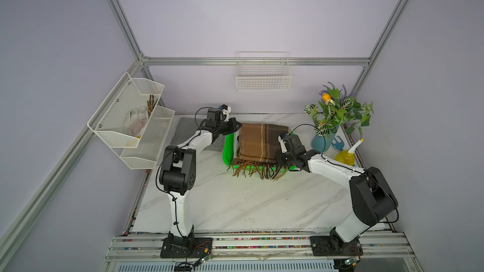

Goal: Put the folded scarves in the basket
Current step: Place the scarf in the basket.

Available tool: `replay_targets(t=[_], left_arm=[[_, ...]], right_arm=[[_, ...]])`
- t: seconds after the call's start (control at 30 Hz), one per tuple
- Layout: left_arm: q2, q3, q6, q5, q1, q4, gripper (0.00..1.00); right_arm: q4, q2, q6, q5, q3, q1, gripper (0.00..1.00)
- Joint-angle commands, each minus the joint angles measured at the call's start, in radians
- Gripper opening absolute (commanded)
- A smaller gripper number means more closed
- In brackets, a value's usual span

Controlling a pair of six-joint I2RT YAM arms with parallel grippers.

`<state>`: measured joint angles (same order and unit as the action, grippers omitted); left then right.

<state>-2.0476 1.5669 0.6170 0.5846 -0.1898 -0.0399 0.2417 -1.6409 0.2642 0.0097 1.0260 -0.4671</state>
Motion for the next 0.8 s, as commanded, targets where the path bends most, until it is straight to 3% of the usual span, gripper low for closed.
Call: replay_targets(t=[0.0,0.27,0.4,0.57,0.77], left_arm=[[0.009,0.024,-0.009,0.018,0.032,0.018,0.00],[-0.066,0.003,0.030,0.032,0.041,0.099,0.00],[-0.026,-0.014,0.026,0.052,0.017,0.129,0.06],[0.032,0.031,-0.049,-0.029,0.001,-0.026,0.19],[0.089,0.020,-0.085,-0.043,0.024,-0.082,0.46]], right_arm=[[0.040,-0.016,0.010,0.038,-0.047,-0.001,0.28],[0.038,-0.019,0.007,0.024,-0.044,-0.003,0.29],[0.015,0.005,0.018,-0.005,-0.036,-0.007,0.30],[0.048,0.058,0.023,-0.011,0.029,-0.029,0.34],[0.079,0.141,0.017,-0.008,0.070,-0.035,0.37]])
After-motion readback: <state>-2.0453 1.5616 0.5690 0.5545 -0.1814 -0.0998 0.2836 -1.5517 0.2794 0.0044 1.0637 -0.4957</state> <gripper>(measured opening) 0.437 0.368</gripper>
